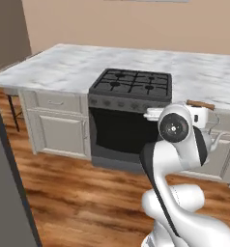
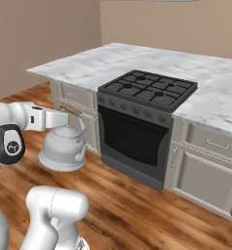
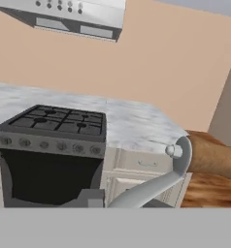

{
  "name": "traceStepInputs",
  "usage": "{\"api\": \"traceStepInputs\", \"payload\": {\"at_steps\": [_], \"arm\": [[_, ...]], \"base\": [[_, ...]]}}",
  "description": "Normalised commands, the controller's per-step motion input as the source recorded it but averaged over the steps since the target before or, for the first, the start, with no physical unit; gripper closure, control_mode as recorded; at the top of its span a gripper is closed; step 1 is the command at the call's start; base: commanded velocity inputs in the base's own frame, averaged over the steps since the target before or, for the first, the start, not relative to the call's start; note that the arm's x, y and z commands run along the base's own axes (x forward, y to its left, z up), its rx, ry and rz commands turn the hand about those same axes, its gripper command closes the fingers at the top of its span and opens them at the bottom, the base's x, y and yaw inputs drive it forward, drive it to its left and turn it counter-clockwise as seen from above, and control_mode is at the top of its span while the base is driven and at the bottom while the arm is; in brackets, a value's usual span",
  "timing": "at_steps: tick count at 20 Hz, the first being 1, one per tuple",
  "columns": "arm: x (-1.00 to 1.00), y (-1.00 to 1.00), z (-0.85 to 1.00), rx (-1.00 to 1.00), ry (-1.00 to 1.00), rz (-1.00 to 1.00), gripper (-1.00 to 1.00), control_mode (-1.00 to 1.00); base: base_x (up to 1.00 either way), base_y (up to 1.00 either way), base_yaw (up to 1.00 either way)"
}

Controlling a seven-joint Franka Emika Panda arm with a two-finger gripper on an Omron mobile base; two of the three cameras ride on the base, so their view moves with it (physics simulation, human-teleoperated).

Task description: Pick the kettle from the cabinet and place it on a stove burner. Then pick the pot from the counter and place it on another stove burner. Finally, turn both burners on.

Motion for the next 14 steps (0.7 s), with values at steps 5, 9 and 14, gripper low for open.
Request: {"api": "traceStepInputs", "payload": {"at_steps": [5, 9, 14], "arm": [[0.0, 0.0, 0.0, 0.0, 0.0, 0.0, 1.0, 1.0], [0.0, 0.0, 0.0, 0.0, 0.0, 0.0, 1.0, 1.0], [0.0, 0.0, 0.0, 0.0, 0.0, 0.0, 1.0, 1.0]], "base": [[0.69, 0.32, -0.26], [0.78, 0.22, -0.21], [0.75, 0.22, -0.21]]}}
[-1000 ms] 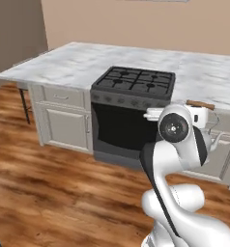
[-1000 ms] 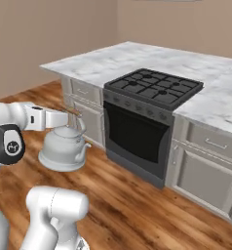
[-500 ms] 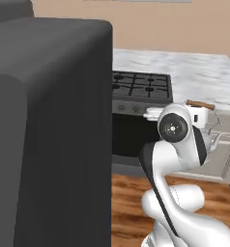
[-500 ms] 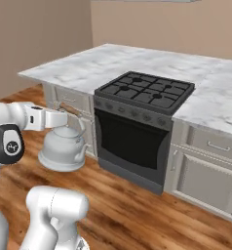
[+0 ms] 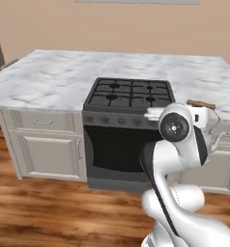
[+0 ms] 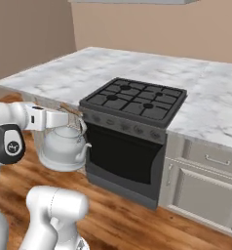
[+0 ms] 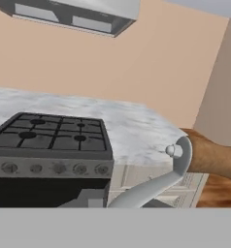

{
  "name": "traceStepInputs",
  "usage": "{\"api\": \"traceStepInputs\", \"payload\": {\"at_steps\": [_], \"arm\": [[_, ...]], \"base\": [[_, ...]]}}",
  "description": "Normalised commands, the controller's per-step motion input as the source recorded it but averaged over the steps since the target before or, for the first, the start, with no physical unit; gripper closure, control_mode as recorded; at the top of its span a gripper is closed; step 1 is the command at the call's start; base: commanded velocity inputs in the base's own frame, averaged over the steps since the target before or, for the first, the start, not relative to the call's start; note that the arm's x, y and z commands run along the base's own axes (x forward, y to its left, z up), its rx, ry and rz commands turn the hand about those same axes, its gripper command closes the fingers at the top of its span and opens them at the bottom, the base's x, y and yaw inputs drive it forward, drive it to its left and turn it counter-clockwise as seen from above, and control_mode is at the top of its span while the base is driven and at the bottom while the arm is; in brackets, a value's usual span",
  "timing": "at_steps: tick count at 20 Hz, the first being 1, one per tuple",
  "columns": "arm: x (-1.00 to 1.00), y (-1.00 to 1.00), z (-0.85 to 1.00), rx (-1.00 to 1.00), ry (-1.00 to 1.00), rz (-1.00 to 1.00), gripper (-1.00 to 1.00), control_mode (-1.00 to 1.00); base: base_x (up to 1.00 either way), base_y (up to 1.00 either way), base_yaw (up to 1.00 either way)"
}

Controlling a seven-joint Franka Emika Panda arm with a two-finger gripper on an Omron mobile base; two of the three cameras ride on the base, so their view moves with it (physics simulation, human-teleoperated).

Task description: Pick the kettle from the cabinet and place it on a stove burner. Then pick the pot from the counter and place it on another stove burner. Finally, turn both burners on.

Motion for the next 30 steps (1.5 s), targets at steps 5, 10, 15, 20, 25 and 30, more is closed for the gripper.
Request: {"api": "traceStepInputs", "payload": {"at_steps": [5, 10, 15, 20, 25, 30], "arm": [[0.0, 0.0, 0.0, 0.0, 0.0, 0.0, 1.0, 1.0], [0.0, 0.0, 0.0, 0.0, 0.0, 0.0, 1.0, 1.0], [0.0, 0.0, 0.0, 0.0, 0.0, 0.0, 1.0, 1.0], [0.0, 0.0, 0.0, 0.0, 0.0, 0.0, 1.0, 1.0], [0.0, 0.0, 0.0, 0.0, 0.0, 0.0, 1.0, 1.0], [0.0, 0.0, 0.0, 0.0, 0.0, 0.0, 1.0, 1.0]], "base": [[0.66, 0.23, -0.2], [0.6, 0.31, -0.21], [0.57, 0.31, -0.21], [0.67, 0.35, -0.16], [0.58, 0.34, -0.15], [0.52, 0.34, -0.13]]}}
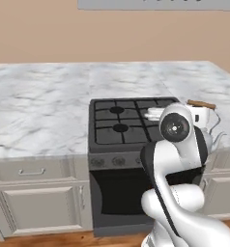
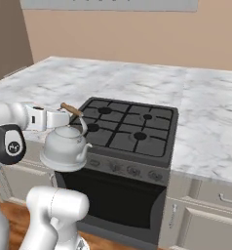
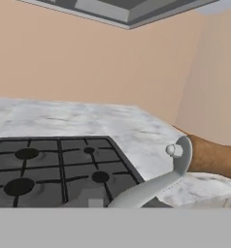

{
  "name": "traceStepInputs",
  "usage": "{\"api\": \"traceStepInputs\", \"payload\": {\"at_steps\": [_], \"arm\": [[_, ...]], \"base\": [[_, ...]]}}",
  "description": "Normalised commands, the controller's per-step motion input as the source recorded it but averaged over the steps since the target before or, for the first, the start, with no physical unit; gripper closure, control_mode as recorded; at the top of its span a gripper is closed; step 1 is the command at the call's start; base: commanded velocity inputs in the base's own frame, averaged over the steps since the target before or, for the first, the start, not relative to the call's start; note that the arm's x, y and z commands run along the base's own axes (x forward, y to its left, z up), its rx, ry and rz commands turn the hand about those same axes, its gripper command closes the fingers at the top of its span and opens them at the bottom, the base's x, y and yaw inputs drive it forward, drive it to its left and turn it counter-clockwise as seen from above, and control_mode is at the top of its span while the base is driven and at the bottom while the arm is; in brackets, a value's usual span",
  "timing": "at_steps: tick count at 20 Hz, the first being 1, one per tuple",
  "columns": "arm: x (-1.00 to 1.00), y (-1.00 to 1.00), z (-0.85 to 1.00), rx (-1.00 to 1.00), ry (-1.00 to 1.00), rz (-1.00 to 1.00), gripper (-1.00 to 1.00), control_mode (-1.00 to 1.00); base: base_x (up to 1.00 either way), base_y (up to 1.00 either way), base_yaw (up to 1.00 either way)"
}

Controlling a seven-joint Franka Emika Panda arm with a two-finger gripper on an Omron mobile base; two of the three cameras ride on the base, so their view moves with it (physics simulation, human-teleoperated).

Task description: Pick the kettle from the cabinet and place it on a stove burner. Then pick the pot from the counter and place it on another stove burner. Finally, turn both burners on.

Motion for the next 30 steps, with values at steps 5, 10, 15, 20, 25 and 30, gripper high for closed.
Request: {"api": "traceStepInputs", "payload": {"at_steps": [5, 10, 15, 20, 25, 30], "arm": [[0.0, 0.0, 0.0, 0.0, 0.0, 0.0, 1.0, 1.0], [0.0, 0.0, 0.0, 0.0, 0.0, 0.0, 1.0, 1.0], [0.0, 0.0, 0.0, 0.0, 0.0, 0.0, 1.0, 1.0], [0.0, 0.0, 0.0, 0.0, 0.0, 0.0, 1.0, 1.0], [0.0, 0.0, 0.0, 0.0, 0.0, 0.0, 1.0, 1.0], [0.0, 0.0, 0.0, 0.0, 0.0, 0.0, 1.0, 1.0]], "base": [[0.48, 0.3, -0.11], [0.48, 0.29, -0.09], [0.45, 0.25, -0.07], [0.44, 0.23, -0.05], [0.37, 0.23, -0.05], [0.36, 0.22, -0.04]]}}
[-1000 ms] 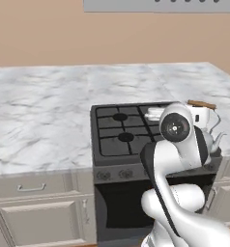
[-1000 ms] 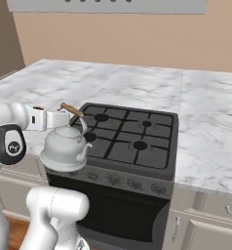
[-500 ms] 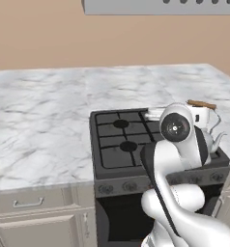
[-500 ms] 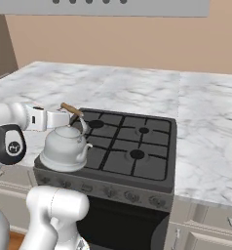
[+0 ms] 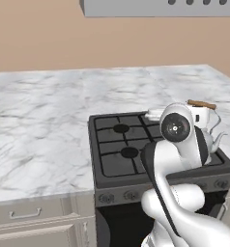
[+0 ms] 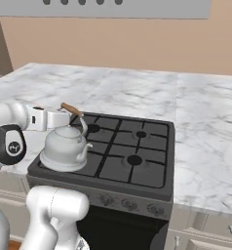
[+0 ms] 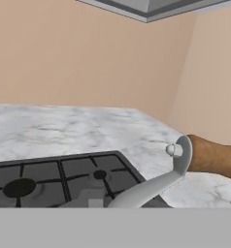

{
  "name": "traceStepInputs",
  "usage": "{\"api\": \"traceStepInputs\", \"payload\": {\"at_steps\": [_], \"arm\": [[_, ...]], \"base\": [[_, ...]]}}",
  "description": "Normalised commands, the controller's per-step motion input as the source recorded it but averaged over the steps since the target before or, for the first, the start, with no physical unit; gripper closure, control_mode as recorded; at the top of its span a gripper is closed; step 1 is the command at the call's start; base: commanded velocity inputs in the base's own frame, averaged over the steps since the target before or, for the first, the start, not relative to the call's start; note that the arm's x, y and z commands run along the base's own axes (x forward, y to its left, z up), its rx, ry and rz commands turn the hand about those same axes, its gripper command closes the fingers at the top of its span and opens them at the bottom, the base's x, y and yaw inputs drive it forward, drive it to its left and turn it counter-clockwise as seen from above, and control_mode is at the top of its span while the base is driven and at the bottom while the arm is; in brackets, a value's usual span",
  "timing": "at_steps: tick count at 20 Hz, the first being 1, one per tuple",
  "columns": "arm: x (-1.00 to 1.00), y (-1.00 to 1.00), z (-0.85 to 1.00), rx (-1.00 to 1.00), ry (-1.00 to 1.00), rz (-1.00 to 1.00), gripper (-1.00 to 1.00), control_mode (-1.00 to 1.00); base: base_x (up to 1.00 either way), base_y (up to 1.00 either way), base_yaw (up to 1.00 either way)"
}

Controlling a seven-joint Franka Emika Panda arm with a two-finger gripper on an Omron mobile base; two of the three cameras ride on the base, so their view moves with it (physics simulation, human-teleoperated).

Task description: Pick the kettle from the cabinet and place it on a stove burner. Then pick the pot from the counter and place it on another stove burner. Finally, turn both burners on.

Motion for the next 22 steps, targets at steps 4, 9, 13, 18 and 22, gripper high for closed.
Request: {"api": "traceStepInputs", "payload": {"at_steps": [4, 9, 13, 18, 22], "arm": [[0.0, 0.0, 0.0, 0.0, 0.0, 0.0, 1.0, 1.0], [0.0, 0.0, 0.0, 0.0, 0.0, 0.0, 1.0, 1.0], [0.0, 0.0, 0.0, 0.0, 0.0, 0.0, 1.0, 1.0], [0.05, 0.02, 0.0, 0.0, 0.0, 0.0, 1.0, -1.0], [0.47, 0.26, -0.03, 0.0, 0.0, 0.0, 1.0, -1.0]], "base": [[0.38, 0.25, -0.04], [0.38, 0.26, -0.04], [0.38, 0.27, -0.05], [0.04, 0.04, 0.0], [0.0, 0.0, 0.0]]}}
